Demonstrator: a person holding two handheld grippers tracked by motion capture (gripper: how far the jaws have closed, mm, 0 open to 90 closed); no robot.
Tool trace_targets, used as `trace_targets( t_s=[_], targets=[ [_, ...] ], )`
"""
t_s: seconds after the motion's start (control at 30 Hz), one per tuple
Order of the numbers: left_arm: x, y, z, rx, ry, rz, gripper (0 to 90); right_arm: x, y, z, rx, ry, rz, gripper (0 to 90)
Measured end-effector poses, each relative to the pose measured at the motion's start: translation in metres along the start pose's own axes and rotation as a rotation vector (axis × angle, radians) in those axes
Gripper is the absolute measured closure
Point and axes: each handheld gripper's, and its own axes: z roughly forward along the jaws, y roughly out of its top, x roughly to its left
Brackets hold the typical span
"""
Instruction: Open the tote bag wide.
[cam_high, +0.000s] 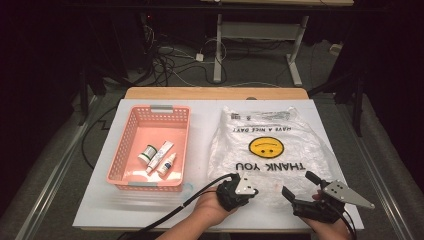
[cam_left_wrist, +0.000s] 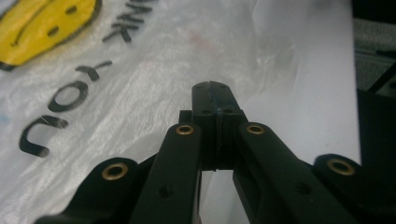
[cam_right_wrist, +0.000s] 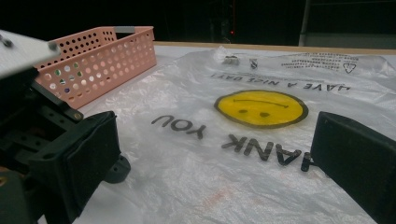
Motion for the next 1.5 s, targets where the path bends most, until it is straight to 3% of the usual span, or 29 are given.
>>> trace_targets(
  t_s=[0.3,0.37,0.43,0.47,0.53,0.57,0.6,0.63,0.67,0.73,0.87,1.1,1.3,1.33,1.37,1.5],
  targets=[
    [0.006,0.005,-0.015,-0.047,0.022,-0.016,88.3,0.003,0.0,0.001,0.011,0.013,-0.01,3.6],
    [0.006,0.004,-0.015,-0.037,0.027,-0.014,88.3,0.003,0.0,0.002,0.025,0.022,-0.001,7.8],
    [0.006,0.002,-0.014,-0.042,0.005,-0.011,87.9,0.003,-0.001,0.003,0.049,0.036,0.005,13.2],
    [0.006,0.002,-0.014,-0.042,0.005,-0.011,79.3,0.003,-0.001,0.003,0.057,0.04,0.009,14.8],
    [0.006,-0.001,-0.004,0.017,0.0,-0.015,51.6,0.003,-0.002,0.004,0.069,0.046,0.013,15.3],
    [0.005,-0.002,0.001,0.049,0.015,-0.016,45.4,0.004,-0.002,0.004,0.071,0.045,0.012,15.5],
    [0.005,-0.005,0.005,0.079,0.032,0.003,45.3,0.004,-0.002,0.004,0.071,0.044,0.012,15.5],
    [0.006,-0.009,0.012,0.113,0.021,0.002,46.8,0.004,-0.002,0.004,0.071,0.046,0.012,15.5],
    [0.008,-0.009,0.012,0.104,-0.012,-0.011,53.1,0.004,-0.002,0.004,0.072,0.044,0.01,15.5],
    [0.009,-0.009,0.012,0.103,-0.034,-0.016,65.5,0.005,-0.002,0.005,0.073,0.045,0.011,15.5],
    [0.009,-0.01,0.013,0.092,-0.036,-0.021,88.2,0.005,-0.002,0.005,0.071,0.046,0.011,15.5],
    [0.006,-0.007,0.008,0.073,-0.022,-0.014,88.7,0.004,-0.002,0.004,0.073,0.045,0.01,15.5],
    [0.01,-0.001,-0.006,0.002,-0.006,-0.03,88.9,0.004,-0.004,0.006,0.098,0.051,0.009,17.6],
    [0.011,0.001,-0.01,-0.016,0.0,-0.034,88.9,0.005,-0.004,0.007,0.129,0.067,0.008,28.3],
    [0.011,0.001,-0.01,-0.016,0.0,-0.034,88.9,0.005,-0.005,0.008,0.15,0.085,0.004,33.1],
    [0.014,0.006,-0.017,-0.052,0.004,-0.045,88.9,0.015,-0.01,0.015,0.253,0.115,-0.06,45.0]
  ],
)
